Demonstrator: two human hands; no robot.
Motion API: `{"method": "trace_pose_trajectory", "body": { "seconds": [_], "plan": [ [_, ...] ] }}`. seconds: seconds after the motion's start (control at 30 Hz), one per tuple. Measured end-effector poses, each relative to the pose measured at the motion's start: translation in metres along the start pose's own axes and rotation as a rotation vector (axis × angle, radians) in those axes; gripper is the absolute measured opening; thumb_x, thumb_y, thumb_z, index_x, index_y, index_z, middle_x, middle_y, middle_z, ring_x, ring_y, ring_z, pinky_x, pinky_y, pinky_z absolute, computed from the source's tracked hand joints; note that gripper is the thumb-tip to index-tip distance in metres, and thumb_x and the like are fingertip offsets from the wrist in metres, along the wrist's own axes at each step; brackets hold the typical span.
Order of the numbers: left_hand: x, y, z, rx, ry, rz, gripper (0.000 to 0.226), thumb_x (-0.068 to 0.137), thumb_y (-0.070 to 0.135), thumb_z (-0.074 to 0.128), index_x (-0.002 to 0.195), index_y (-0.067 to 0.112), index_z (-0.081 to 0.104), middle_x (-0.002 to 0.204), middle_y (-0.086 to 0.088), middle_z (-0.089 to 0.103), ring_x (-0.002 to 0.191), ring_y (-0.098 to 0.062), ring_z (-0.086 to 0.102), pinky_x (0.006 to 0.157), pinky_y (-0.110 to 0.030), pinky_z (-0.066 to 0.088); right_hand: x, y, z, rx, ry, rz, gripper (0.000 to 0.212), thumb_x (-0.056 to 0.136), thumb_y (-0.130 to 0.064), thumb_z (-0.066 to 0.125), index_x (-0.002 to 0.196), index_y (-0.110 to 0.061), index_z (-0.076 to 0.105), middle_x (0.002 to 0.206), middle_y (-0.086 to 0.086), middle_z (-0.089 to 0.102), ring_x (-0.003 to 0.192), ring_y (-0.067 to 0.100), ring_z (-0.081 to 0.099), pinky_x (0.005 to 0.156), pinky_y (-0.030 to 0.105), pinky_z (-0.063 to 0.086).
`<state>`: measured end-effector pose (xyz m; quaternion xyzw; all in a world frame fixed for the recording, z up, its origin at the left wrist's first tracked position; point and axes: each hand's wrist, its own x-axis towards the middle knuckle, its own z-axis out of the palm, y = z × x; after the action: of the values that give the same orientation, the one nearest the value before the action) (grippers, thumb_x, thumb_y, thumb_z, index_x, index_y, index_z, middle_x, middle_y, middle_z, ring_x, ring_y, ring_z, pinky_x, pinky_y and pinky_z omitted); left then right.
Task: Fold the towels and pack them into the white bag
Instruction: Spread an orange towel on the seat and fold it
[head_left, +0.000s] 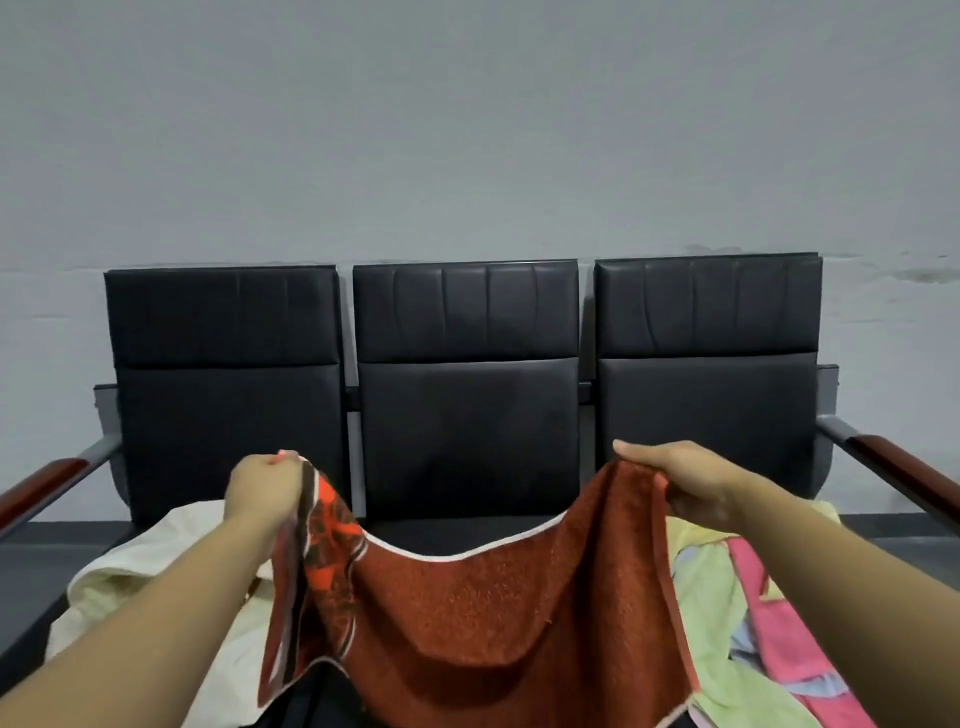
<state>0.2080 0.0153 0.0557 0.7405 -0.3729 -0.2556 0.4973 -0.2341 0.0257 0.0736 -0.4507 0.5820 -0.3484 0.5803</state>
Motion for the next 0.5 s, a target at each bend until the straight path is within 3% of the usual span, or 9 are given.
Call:
{"method": "trace_pose_trajectory", "body": {
  "seconds": [0.07,0.13,0.17,0.23,0.3,0.43,0.5],
  "plan": [
    [-0.01,0.002,0.014,-0.071,-0.115,0.001,0.036,0.093,0.031,0.054,0.073,0.004,0.067,0.07,-0.015,0.065,0.07,-0.032,0.062,0.069,-0.042,0.052,0.003,0.006,0.011,0.008,-0.032,-0.01,0.035,0.085,-0.032,0.078,0.099,0.0,0.075,0.082,0.011,0.066,0.08,0.02,0.068,0.079,0.035,0.056],
    [-0.028,0.009,0.031,-0.139,-0.247,-0.017,0.027,0.094,0.026,0.055,0.086,0.007,0.072,0.078,-0.013,0.071,0.073,-0.03,0.066,0.07,-0.043,0.057,0.006,0.01,0.027,0.041,-0.062,-0.034,0.029,0.088,-0.023,0.076,0.105,0.001,0.076,0.094,0.016,0.07,0.088,0.024,0.069,0.086,0.039,0.058],
    [-0.039,0.014,0.041,-0.182,-0.313,-0.032,0.022,0.096,0.022,0.055,0.093,0.008,0.072,0.081,-0.012,0.071,0.073,-0.028,0.066,0.064,-0.038,0.058,0.008,0.012,0.036,0.069,-0.063,-0.051,0.027,0.09,-0.02,0.074,0.107,0.001,0.076,0.095,0.017,0.069,0.088,0.026,0.067,0.087,0.04,0.058],
    [-0.065,0.024,0.06,-0.274,-0.445,-0.066,0.018,0.102,0.018,0.052,0.105,0.009,0.067,0.091,-0.012,0.072,0.078,-0.026,0.07,0.057,-0.034,0.056,0.013,0.015,0.056,0.119,-0.04,-0.087,0.027,0.094,-0.021,0.07,0.11,0.0,0.074,0.092,0.017,0.064,0.085,0.026,0.062,0.081,0.038,0.057],
    [-0.089,0.032,0.077,-0.335,-0.554,-0.069,0.017,0.105,0.021,0.053,0.111,0.01,0.064,0.104,-0.016,0.072,0.091,-0.03,0.073,0.06,-0.037,0.059,0.014,0.012,0.078,0.141,-0.027,-0.122,0.027,0.098,-0.026,0.064,0.111,-0.005,0.074,0.09,0.013,0.066,0.081,0.021,0.063,0.073,0.032,0.055],
    [-0.115,0.041,0.099,-0.348,-0.596,0.006,0.02,0.101,0.026,0.063,0.115,0.012,0.068,0.109,-0.012,0.072,0.096,-0.028,0.074,0.067,-0.038,0.063,0.006,0.0,0.107,0.03,-0.091,-0.238,0.034,0.106,-0.03,0.05,0.109,-0.008,0.075,0.085,0.008,0.071,0.076,0.015,0.067,0.076,0.029,0.054],
    [-0.123,0.046,0.103,-0.349,-0.604,0.037,0.021,0.099,0.026,0.066,0.116,0.014,0.07,0.11,-0.01,0.073,0.095,-0.024,0.075,0.074,-0.041,0.064,0.0,-0.005,0.113,-0.044,-0.128,-0.293,0.036,0.107,-0.031,0.045,0.111,-0.011,0.074,0.092,0.01,0.075,0.084,0.019,0.072,0.083,0.031,0.057]
  ]
}}
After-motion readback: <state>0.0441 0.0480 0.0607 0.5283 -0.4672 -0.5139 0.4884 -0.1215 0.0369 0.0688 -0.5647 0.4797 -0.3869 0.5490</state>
